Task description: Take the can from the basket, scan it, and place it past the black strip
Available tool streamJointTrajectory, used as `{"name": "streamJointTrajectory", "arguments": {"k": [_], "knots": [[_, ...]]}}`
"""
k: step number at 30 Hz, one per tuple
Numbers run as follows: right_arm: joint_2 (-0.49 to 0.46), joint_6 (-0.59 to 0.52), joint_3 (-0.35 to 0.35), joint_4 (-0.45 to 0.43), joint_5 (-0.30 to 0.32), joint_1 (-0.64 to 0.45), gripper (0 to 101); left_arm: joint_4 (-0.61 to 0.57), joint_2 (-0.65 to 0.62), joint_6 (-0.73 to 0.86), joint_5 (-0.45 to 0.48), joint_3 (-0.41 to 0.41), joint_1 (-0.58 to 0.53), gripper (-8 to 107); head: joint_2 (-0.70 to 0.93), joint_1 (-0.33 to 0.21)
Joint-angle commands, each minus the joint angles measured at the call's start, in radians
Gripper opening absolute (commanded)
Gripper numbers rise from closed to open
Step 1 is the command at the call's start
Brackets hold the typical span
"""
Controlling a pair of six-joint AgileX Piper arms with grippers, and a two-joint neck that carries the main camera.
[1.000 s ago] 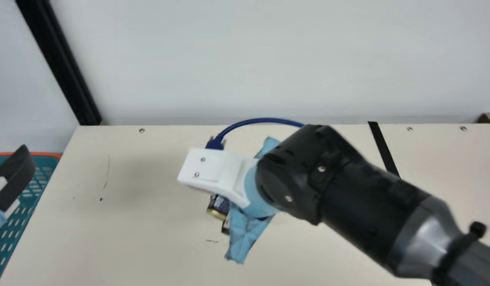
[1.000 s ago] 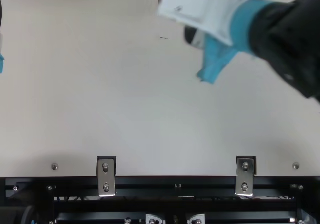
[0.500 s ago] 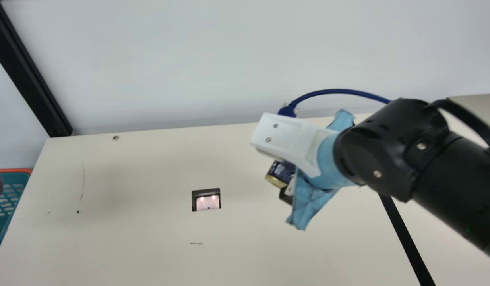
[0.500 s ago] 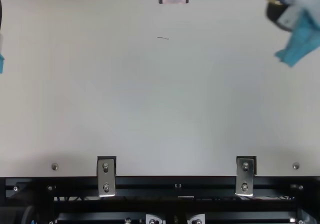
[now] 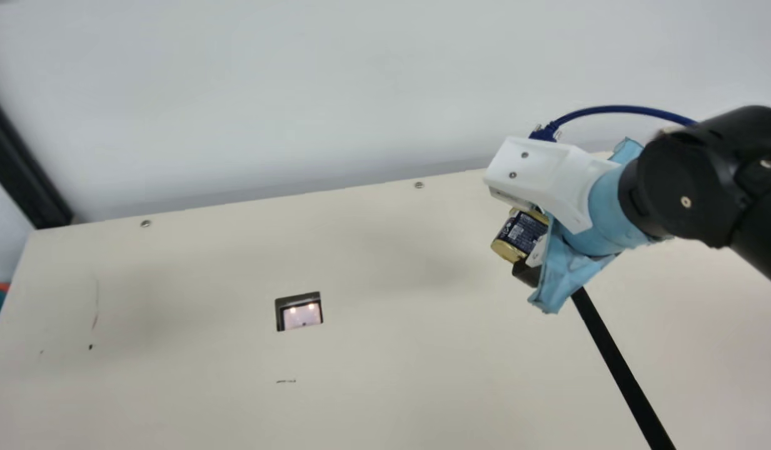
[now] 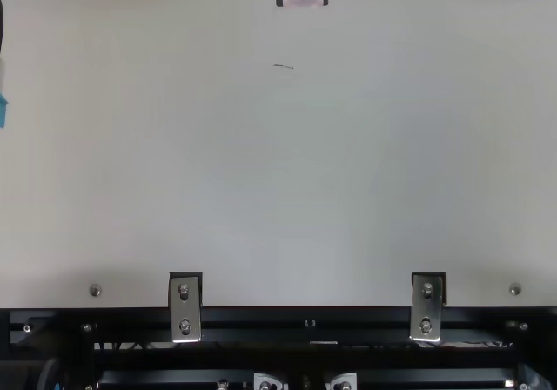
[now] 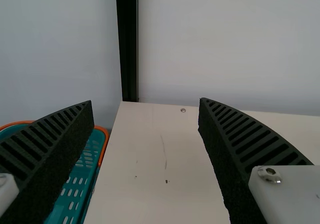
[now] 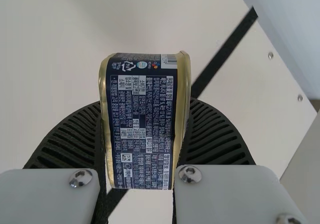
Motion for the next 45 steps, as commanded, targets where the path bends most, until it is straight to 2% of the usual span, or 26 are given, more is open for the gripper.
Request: {"name": "streamJointTrajectory", "arguments": {"k": [1, 11, 20, 34, 45], "knots": [[0.0, -0.027, 0.004, 0.009, -0.006, -0.058, 0, 0.0, 0.0, 0.0, 0.0, 0.0, 0.0, 90, -0.039, -0.006], [0.013, -0.13, 0.006, 0.063, -0.021, -0.205, 0, 0.0, 0.0, 0.0, 0.0, 0.0, 0.0, 90, -0.169, -0.002], [0.043, -0.207, -0.001, 0.095, -0.044, -0.309, 0, 0.0, 0.0, 0.0, 0.0, 0.0, 0.0, 90, -0.169, -0.002], [0.156, -0.29, -0.048, 0.119, -0.059, -0.426, 0, 0.0, 0.0, 0.0, 0.0, 0.0, 0.0, 90, -0.169, -0.002], [0.248, -0.3, -0.017, 0.129, -0.121, -0.477, 0, 0.0, 0.0, 0.0, 0.0, 0.0, 0.0, 90, -0.169, -0.002]]}}
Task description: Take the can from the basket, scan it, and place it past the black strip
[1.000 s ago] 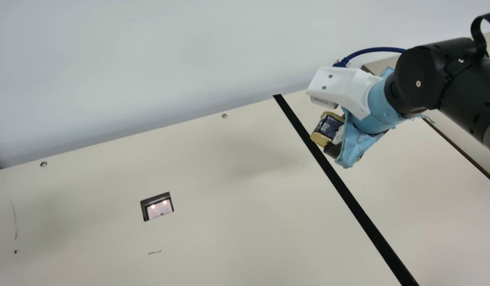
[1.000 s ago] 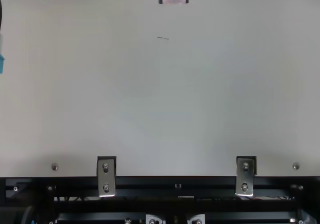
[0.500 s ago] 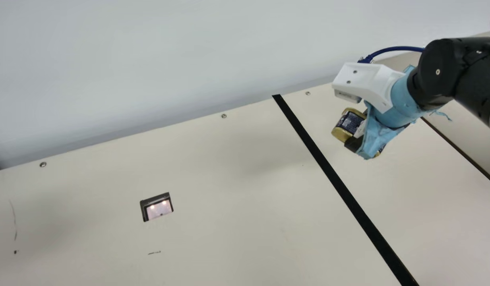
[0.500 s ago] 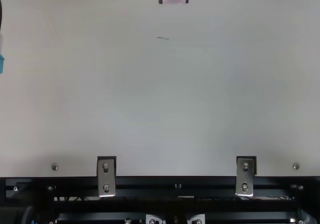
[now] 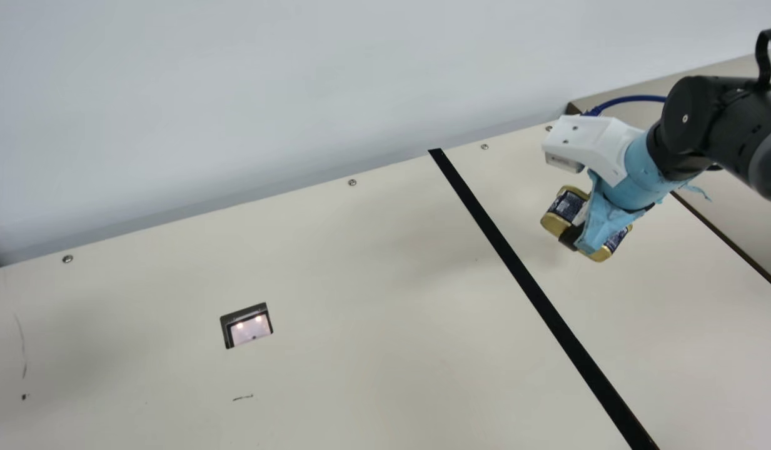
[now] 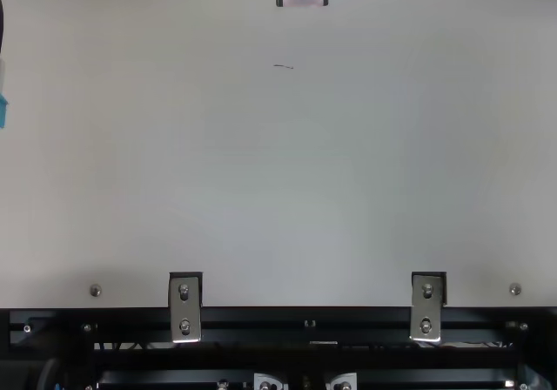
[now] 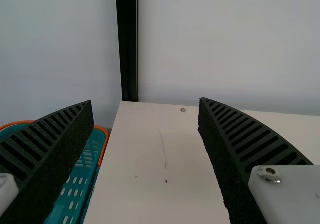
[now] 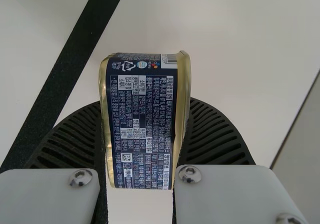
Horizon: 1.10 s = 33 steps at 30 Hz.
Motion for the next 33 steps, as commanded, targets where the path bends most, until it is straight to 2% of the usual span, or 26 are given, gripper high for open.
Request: {"name": "streamJointTrajectory", "arguments": {"k": [1, 13, 14, 15, 16, 24, 33], "knots": [[0.012, 0.002, 0.008, -0.002, -0.01, -0.004, 0, 0.0, 0.0, 0.0, 0.0, 0.0, 0.0, 90, -0.025, -0.002], [0.053, 0.01, 0.058, -0.018, -0.061, -0.015, 0, 0.0, 0.0, 0.0, 0.0, 0.0, 0.0, 90, -0.025, -0.002], [0.053, 0.012, 0.063, -0.018, -0.067, -0.016, 22, 0.0, 0.0, 0.0, 0.0, 0.0, 0.0, 90, -0.025, -0.002], [0.053, 0.014, 0.068, -0.019, -0.072, -0.016, 66, 0.0, 0.0, 0.0, 0.0, 0.0, 0.0, 90, -0.025, -0.002], [0.053, 0.016, 0.072, -0.019, -0.077, -0.017, 101, 0.0, 0.0, 0.0, 0.0, 0.0, 0.0, 90, -0.025, -0.002], [0.04, 0.024, 0.084, 0.005, -0.095, -0.02, 101, 0.0, 0.0, 0.0, 0.0, 0.0, 0.0, 90, -0.025, -0.002], [0.0, 0.02, 0.027, 0.081, -0.053, 0.012, 101, 0.0, 0.0, 0.0, 0.0, 0.0, 0.0, 90, -0.025, -0.002]]}}
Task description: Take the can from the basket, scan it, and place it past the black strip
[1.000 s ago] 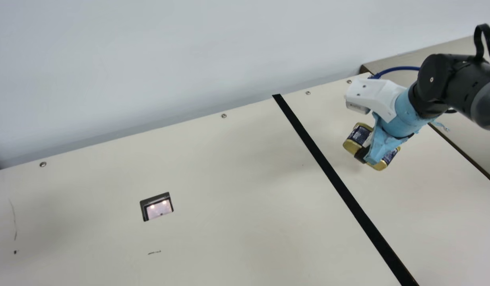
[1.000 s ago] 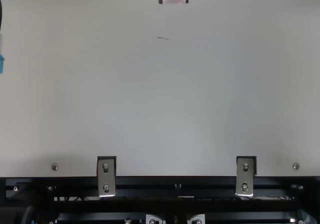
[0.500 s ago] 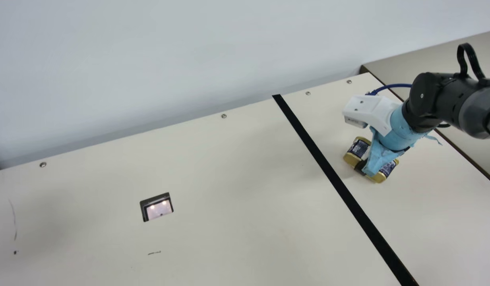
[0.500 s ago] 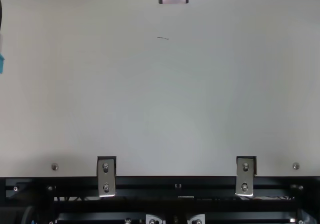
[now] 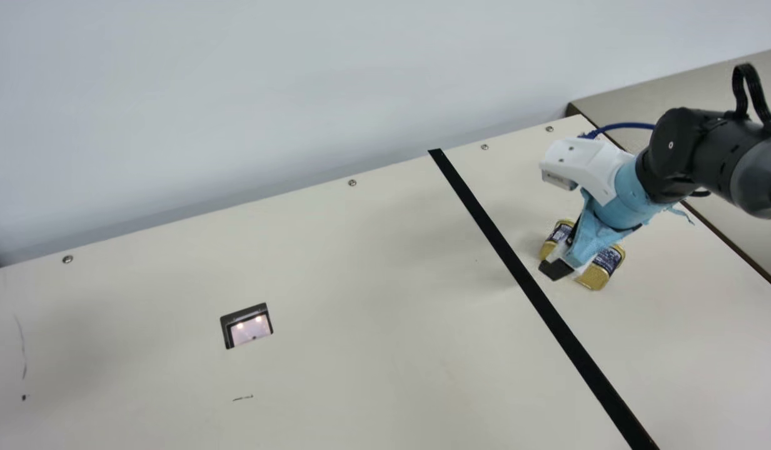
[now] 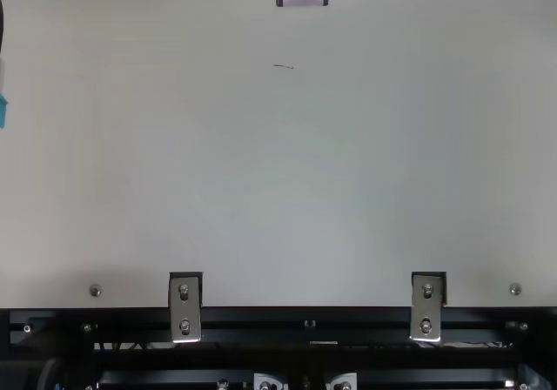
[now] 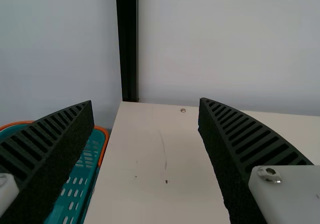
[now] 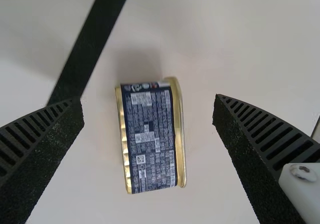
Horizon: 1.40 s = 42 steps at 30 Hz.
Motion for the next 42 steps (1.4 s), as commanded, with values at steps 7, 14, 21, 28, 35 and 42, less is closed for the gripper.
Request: {"name": "streamJointTrajectory", "arguments": {"k": [7, 14, 21, 28, 35, 42], "knots": [[-0.039, 0.006, -0.059, 0.084, 0.038, 0.08, 101, 0.0, 0.0, 0.0, 0.0, 0.0, 0.0, 90, -0.025, -0.002], [-0.06, 0.03, -0.096, 0.156, 0.035, 0.187, 101, 0.0, 0.0, 0.0, 0.0, 0.0, 0.0, 90, -0.024, -0.002], [-0.076, 0.059, -0.117, 0.213, 0.01, 0.312, 101, 0.0, 0.0, 0.0, 0.0, 0.0, 0.0, 90, 0.029, -0.007], [-0.086, 0.099, -0.123, 0.237, -0.016, 0.437, 101, 0.0, 0.0, 0.0, 0.0, 0.0, 0.0, 90, 0.152, -0.012], [-0.094, 0.134, -0.121, 0.255, -0.045, 0.536, 101, 0.0, 0.0, 0.0, 0.0, 0.0, 0.0, 90, 0.309, -0.023], [-0.118, 0.14, -0.101, 0.303, -0.072, 0.604, 101, 0.0, 0.0, 0.0, 0.0, 0.0, 0.0, 90, 0.397, -0.033]]}}
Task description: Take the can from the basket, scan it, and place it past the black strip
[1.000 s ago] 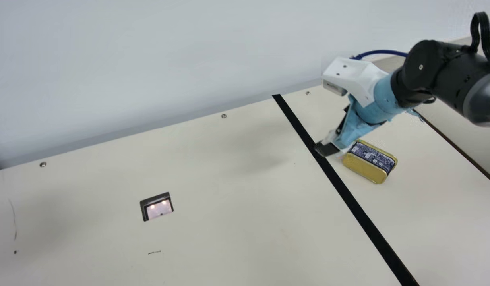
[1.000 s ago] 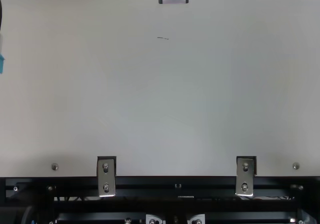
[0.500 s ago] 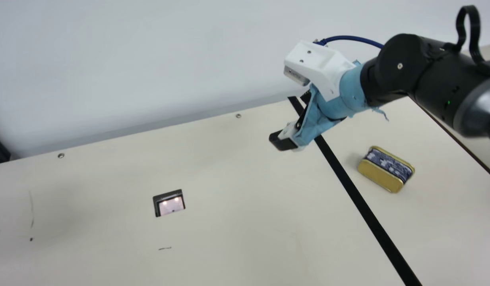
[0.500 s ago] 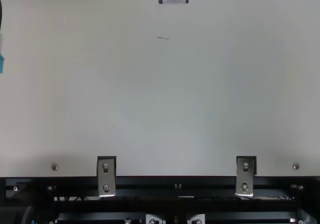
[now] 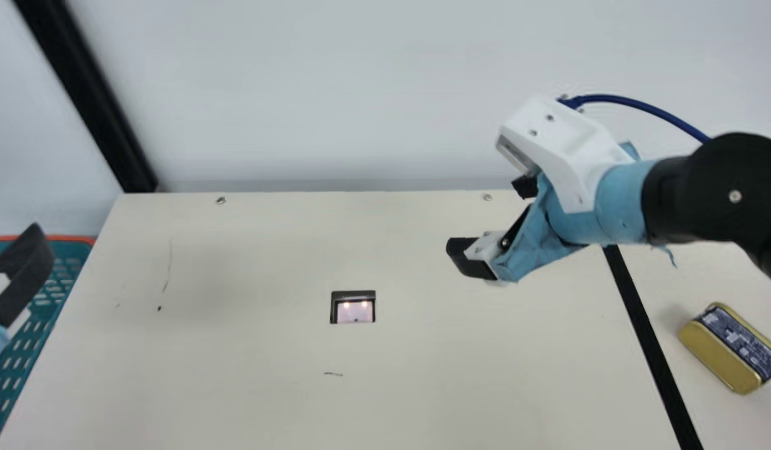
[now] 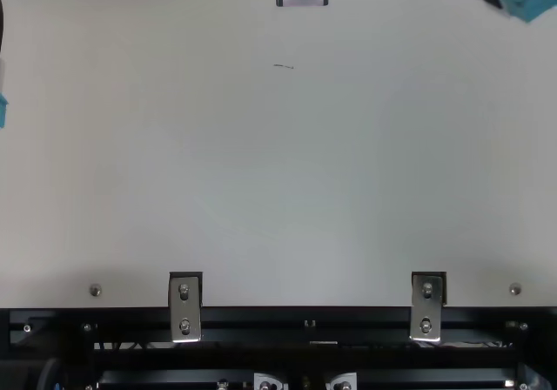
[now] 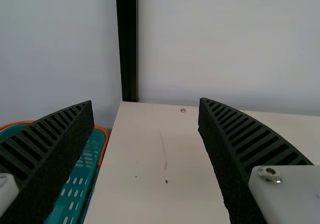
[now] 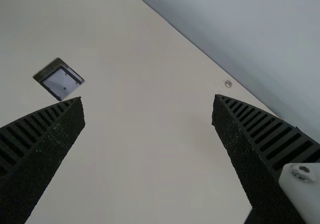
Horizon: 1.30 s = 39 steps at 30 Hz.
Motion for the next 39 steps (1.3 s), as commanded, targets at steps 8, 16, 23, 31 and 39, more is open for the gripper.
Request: {"name": "streamJointTrajectory", "arguments": {"k": [8, 16, 23, 31, 39], "knots": [[-0.011, 0.019, 0.012, 0.009, -0.006, 0.02, 101, 0.0, 0.0, 0.0, 0.0, 0.0, 0.0, 90, 0.013, -0.033], [-0.037, 0.066, 0.017, -0.033, -0.02, 0.038, 101, 0.0, 0.0, 0.0, 0.0, 0.0, 0.0, 90, 0.013, -0.033], [-0.157, 0.101, 0.135, -0.092, -0.11, 0.066, 101, 0.0, 0.0, 0.0, 0.0, 0.0, 0.0, 90, 0.013, -0.033], [-0.352, 0.158, 0.329, -0.161, -0.208, 0.096, 101, 0.0, 0.0, 0.0, 0.0, 0.0, 0.0, 90, 0.013, -0.033], [-0.571, 0.223, 0.519, -0.196, -0.264, 0.113, 101, -0.009, -0.006, 0.008, 0.003, 0.003, 0.0, 90, 0.013, -0.033]]}}
